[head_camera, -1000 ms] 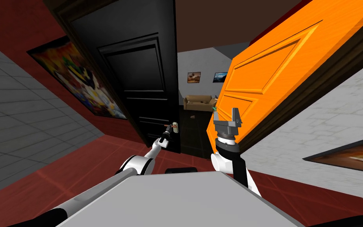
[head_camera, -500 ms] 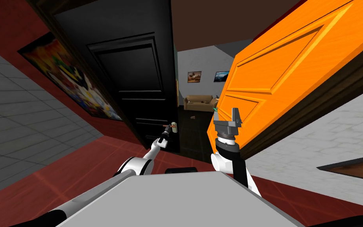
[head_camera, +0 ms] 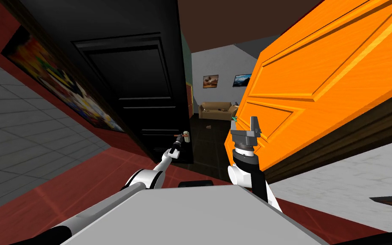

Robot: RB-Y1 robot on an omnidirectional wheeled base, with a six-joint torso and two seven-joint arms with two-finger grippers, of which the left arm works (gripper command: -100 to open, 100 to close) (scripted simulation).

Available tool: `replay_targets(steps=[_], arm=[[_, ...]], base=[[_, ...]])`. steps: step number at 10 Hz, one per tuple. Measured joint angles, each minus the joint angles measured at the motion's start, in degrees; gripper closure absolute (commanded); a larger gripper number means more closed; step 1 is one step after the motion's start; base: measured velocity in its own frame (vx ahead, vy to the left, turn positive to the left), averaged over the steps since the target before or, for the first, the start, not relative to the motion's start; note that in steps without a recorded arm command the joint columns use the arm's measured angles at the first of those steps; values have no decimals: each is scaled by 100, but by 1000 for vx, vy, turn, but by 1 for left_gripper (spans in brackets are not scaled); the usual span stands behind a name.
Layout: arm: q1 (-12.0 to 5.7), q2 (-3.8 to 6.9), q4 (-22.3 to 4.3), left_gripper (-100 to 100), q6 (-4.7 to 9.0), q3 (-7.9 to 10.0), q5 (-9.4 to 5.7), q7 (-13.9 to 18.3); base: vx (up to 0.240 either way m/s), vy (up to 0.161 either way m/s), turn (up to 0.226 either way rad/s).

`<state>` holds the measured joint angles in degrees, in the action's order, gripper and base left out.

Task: Push the door open

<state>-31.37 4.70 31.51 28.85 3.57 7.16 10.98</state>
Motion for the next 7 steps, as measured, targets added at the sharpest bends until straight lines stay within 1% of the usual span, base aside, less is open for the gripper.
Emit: replay_targets(steps=[2, 3, 4, 5, 6, 7], arm=[[18, 29, -88, 100, 70, 123, -57, -76], [35, 67, -114, 100, 78, 177, -84, -97], [-39, 113, -250, 100, 111, 244, -118, -117], [-32, 146, -260, 100, 132, 298, -144, -137], [-20, 151, -242, 100, 130, 375, -175, -192], [141, 163, 48, 100, 16, 402, -186, -212]], base=[[166, -149, 69], [158, -136, 58], [178, -135, 79], [184, -135, 87], [172, -123, 56], [124, -85, 29]])
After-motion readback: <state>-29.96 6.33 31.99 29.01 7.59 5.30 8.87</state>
